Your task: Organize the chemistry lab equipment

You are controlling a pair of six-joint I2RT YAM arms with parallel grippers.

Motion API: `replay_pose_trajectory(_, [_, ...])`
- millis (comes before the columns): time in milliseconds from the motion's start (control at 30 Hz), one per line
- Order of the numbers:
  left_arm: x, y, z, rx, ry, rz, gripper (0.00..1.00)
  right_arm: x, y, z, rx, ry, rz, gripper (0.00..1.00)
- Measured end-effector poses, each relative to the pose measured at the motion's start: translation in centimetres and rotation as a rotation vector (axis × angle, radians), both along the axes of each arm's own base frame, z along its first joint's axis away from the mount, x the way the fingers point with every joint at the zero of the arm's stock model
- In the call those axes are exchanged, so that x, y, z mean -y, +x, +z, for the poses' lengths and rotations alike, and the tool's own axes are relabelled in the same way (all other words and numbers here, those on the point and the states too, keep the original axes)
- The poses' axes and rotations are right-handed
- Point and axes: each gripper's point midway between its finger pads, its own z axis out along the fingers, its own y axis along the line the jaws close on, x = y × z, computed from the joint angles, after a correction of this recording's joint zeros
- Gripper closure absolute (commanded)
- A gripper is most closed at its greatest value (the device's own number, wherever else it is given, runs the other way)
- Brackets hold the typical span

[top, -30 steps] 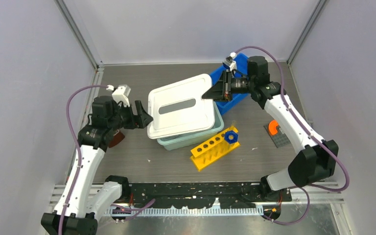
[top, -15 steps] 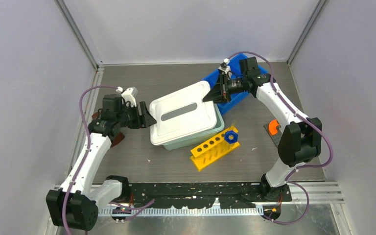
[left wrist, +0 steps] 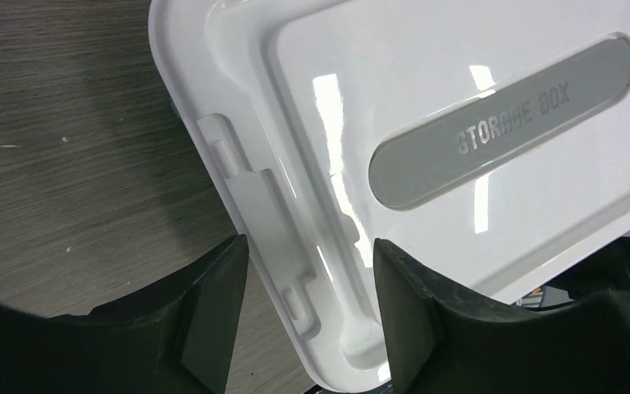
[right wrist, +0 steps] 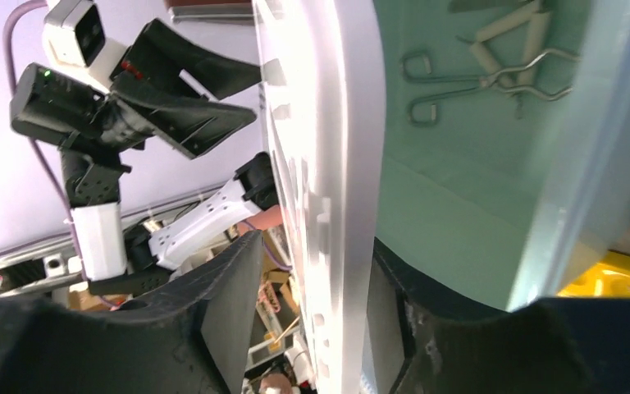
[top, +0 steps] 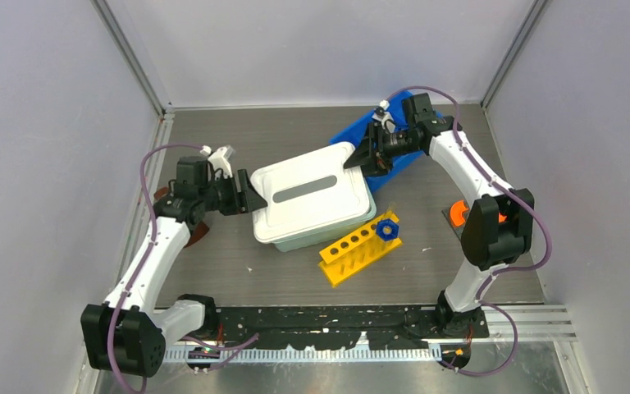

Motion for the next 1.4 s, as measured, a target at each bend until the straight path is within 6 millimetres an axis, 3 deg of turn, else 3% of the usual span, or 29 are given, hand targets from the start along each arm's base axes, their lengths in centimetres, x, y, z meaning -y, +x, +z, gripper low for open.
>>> replay_pose_trajectory(133, [0.6,-0.2,0.1,-0.006,-0.038,-0.013,0.43,1.0,1.2,-0.3,0.021,-0.065,-0.059,0.36])
replay_pose_trajectory(333, [1.1,-0.2,0.2,-0.011,-0.071,-0.021,0.46,2.2,3.5,-0.3,0.068,-0.162,-0.137,0.33])
replay_pose_trajectory(733, [1.6,-0.2,0.6,-0.004,-0.108,-0.034,0.47,4.6,5.7,-3.3,0.06,-0.362,-0.251,0.28])
replay_pose_trajectory(933, [1.6,-0.2,0.5,-0.004,-0.111,-0.036,0.48,5.6,6.1,-3.8,0.07,-0.425,-0.29,0.29])
replay_pose_trajectory(1100, [1.7,-0.1,0.5,-0.005,-0.113,-0.034,0.48,6.2,5.2,-4.0,0.072,-0.446,-0.311,0.32])
replay_pose_trajectory(1400, [1.7,0.0,0.6,-0.001,-0.116,-0.033,0.48,5.6,3.7,-5.7,0.044,-0.456,-0.287,0.39])
